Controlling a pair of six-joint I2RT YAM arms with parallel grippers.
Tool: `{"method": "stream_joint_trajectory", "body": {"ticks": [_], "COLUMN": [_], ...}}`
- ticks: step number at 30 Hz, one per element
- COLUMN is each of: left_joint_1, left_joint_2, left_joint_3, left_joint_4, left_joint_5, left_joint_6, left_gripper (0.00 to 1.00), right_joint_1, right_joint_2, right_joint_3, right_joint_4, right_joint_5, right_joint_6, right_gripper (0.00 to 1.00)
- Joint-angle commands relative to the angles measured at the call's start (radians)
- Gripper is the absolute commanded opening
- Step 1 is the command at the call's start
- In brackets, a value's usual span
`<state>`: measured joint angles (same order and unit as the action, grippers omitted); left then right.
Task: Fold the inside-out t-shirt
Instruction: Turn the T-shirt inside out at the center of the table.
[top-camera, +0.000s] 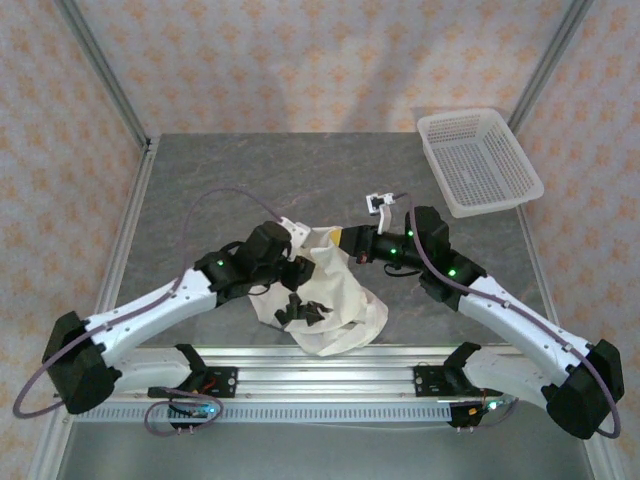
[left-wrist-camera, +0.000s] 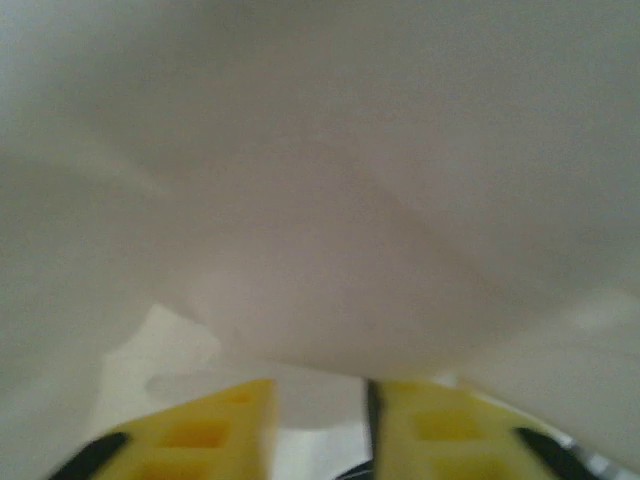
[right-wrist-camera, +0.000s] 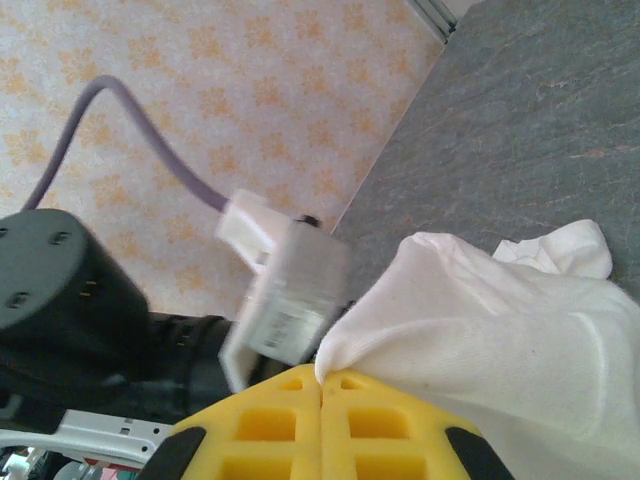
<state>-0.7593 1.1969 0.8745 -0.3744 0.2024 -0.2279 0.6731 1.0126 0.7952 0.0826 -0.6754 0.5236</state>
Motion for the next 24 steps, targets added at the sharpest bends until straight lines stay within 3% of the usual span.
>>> {"method": "stream_joint_trajectory", "body": {"ticks": [1,3,9,12,17,24], "left_joint_1": [0.002,0.002,0.002,0.003,0.022,0.090], "left_joint_2": [0.041,0.058,0.105,0.109,0.008,-0.183], "left_joint_3": [0.041,0.042,0.076,0.114,0.113,0.094], "left_joint_4": [0.090,0.135,0.133,0.090,0.091,0.063], "left_joint_5": [0.026,0.091,-0.038,-0.097,-0.067,0.083], "left_joint_6": [0.000,0.000,-0.033,-0.057,-0.107,-0.170], "left_gripper": [0.46,0.56,0.58,0.44,0.00,0.00], "right_joint_1": [-0.003,-0.004,-0.003,-0.004,-0.024,-0.219], "right_joint_2": [-0.011,-0.013,-0.004,-0.013,-0.057,-0.123], "right_joint_3": [0.033,0.033,0.036,0.027,-0.007,-0.181], "right_joint_4": [0.020,0.018,0.033,0.029,-0.050,-0.114], "right_joint_5": [-0.030,-0.032,-0.064,-0.056,0.015,-0.035], "right_joint_6": [0.010,0.011,0.028,0.036,0.020,0.013], "right_gripper": [0.00,0.00,0.00,0.00,0.00,0.00]}}
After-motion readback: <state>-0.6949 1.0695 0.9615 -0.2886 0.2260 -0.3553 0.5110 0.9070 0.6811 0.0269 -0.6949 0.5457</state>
